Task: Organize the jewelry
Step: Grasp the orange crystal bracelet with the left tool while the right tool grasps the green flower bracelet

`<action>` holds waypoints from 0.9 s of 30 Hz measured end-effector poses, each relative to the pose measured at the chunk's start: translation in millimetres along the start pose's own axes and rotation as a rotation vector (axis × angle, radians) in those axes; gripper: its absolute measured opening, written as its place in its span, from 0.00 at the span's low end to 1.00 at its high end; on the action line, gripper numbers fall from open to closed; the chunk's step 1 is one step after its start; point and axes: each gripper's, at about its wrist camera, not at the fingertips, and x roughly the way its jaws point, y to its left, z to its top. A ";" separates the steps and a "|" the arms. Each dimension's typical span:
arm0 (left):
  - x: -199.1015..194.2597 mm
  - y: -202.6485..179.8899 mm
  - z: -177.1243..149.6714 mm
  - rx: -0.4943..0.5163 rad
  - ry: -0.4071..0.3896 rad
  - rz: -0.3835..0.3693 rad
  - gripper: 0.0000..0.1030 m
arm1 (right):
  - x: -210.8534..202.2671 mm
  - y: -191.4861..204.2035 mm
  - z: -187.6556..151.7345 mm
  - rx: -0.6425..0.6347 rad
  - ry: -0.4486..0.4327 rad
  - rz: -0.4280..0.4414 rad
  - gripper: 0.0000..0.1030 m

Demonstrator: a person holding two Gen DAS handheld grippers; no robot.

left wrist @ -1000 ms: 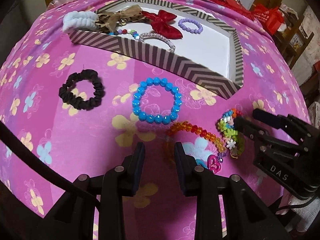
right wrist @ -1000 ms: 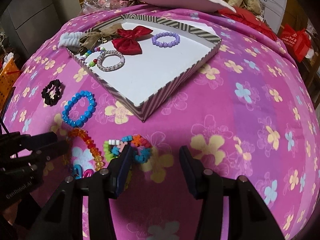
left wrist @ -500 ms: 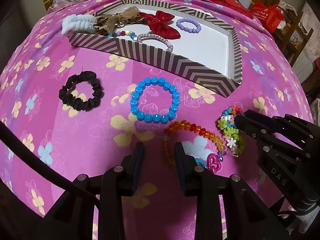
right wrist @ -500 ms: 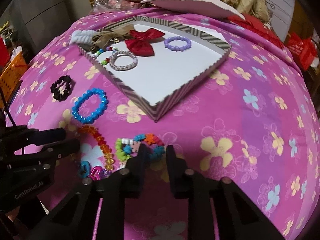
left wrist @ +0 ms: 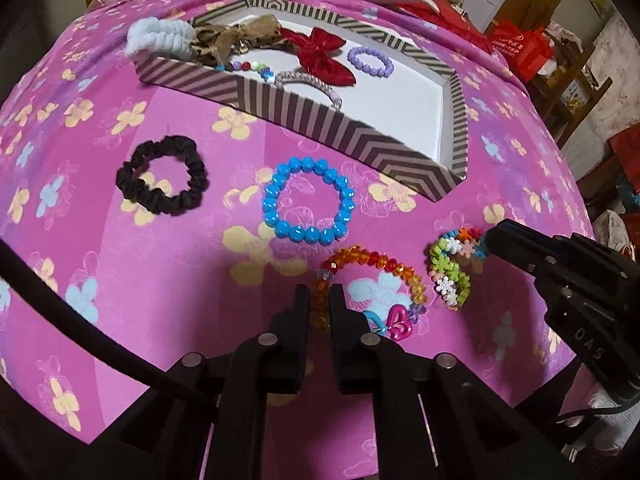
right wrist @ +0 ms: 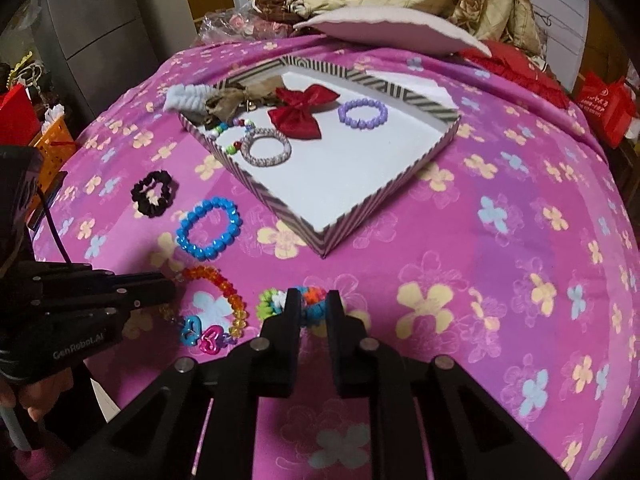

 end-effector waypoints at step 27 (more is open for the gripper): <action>-41.2 7.6 10.7 -0.024 -0.060 -0.019 0.21 | 11.7 -2.7 -8.6 0.019 0.069 0.072 0.33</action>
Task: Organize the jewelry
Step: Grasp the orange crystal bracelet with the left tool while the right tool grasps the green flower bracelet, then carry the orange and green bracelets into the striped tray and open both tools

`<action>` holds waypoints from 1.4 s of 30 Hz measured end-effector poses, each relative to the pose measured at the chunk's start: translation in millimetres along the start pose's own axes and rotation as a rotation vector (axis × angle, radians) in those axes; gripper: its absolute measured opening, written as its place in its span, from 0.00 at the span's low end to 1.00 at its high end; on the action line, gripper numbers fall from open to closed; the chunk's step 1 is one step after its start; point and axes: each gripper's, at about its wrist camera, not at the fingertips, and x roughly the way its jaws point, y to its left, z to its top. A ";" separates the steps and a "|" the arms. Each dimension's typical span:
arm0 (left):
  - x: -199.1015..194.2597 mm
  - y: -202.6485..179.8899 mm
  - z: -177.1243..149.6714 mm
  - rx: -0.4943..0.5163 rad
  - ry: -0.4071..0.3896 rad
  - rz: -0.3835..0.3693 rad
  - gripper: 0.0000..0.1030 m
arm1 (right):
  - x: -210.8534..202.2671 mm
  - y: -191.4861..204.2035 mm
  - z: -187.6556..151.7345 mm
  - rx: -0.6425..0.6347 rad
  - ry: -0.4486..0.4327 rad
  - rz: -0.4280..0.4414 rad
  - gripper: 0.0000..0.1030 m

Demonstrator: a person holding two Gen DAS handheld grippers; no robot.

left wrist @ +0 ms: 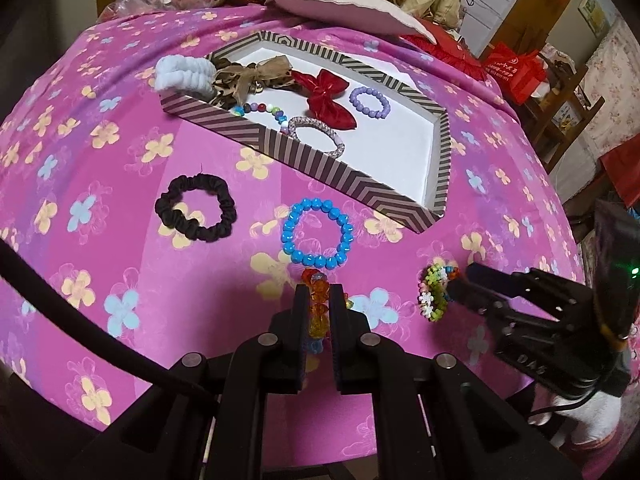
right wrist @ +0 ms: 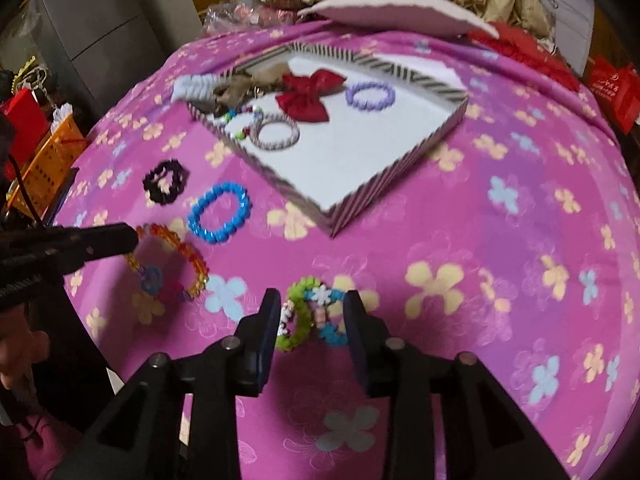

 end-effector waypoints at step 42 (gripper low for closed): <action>-59.0 -8.1 61.2 0.043 -0.134 0.020 0.21 | -85.5 2.3 80.3 0.020 -0.242 0.050 0.11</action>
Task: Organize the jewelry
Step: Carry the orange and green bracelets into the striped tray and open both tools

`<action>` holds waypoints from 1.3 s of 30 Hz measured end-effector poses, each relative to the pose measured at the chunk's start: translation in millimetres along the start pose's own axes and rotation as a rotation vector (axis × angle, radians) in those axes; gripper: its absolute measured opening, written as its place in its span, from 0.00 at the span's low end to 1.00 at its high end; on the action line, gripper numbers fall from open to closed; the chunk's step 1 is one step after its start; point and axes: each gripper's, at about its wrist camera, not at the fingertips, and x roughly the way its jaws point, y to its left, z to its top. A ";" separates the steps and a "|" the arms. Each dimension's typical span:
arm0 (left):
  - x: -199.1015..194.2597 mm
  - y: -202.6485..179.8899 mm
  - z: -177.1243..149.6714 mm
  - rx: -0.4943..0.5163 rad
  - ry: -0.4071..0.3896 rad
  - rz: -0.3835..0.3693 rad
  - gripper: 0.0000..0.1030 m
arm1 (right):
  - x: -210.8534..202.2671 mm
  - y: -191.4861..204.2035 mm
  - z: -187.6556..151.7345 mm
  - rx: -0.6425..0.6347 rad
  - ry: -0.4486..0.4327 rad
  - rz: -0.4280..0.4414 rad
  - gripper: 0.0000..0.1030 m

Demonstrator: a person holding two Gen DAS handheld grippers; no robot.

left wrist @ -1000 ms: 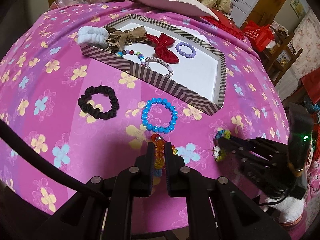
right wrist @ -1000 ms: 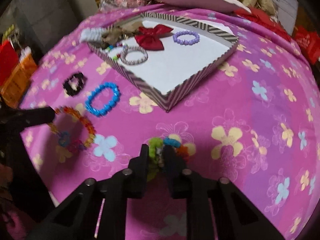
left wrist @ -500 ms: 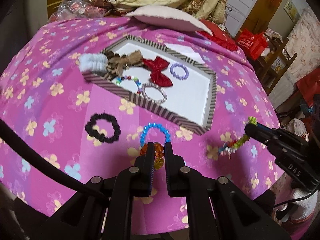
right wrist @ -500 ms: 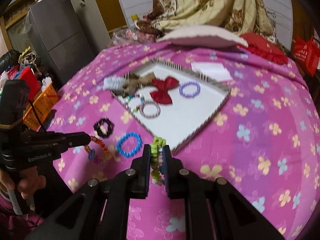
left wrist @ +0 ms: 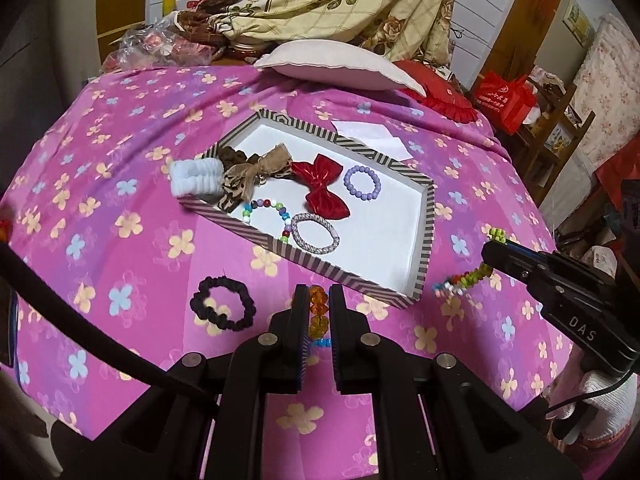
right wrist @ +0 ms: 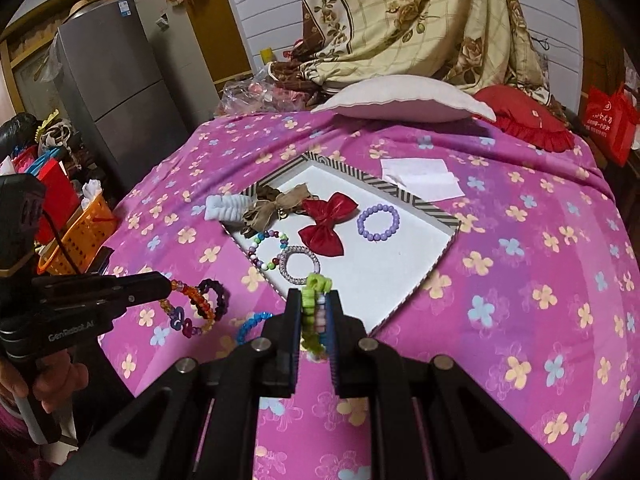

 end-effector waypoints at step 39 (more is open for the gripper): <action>89.3 -83.1 50.1 0.123 0.085 -0.057 0.21 | 102.7 -86.8 28.9 0.271 0.056 -0.045 0.11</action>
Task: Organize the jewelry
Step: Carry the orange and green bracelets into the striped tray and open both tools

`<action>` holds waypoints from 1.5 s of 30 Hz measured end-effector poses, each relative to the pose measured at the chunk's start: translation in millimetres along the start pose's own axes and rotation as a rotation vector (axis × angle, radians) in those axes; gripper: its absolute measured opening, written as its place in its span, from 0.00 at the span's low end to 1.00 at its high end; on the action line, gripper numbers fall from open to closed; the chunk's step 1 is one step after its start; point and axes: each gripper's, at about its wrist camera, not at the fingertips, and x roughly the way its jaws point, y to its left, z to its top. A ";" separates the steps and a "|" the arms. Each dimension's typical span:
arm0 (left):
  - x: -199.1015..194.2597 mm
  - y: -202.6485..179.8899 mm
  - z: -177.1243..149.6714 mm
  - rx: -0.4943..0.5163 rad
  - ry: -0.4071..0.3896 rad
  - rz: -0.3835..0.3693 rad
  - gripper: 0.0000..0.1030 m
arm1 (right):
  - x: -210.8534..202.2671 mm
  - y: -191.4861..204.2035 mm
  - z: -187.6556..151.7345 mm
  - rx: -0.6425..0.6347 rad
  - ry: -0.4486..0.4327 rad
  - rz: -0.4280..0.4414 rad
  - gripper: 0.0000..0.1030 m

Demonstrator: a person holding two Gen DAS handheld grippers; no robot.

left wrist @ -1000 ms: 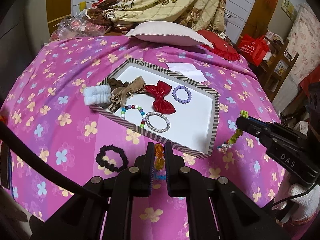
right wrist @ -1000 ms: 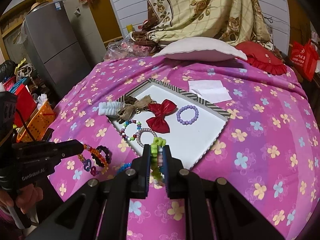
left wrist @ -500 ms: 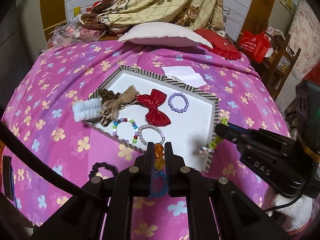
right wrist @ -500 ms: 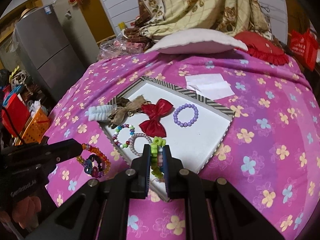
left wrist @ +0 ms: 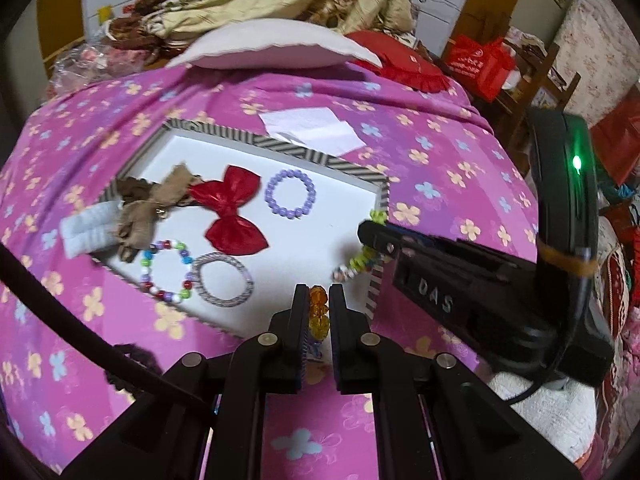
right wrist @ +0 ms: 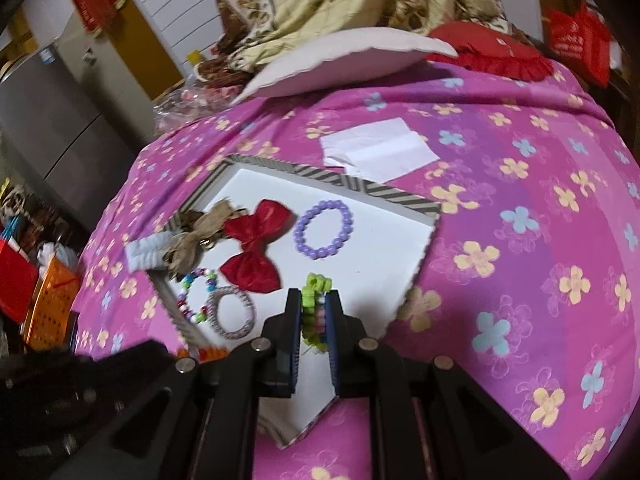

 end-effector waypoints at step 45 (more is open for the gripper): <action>88.9 34.2 7.7 -0.053 0.114 0.089 0.35 | 56.0 -32.8 45.3 -0.003 0.029 -0.122 0.33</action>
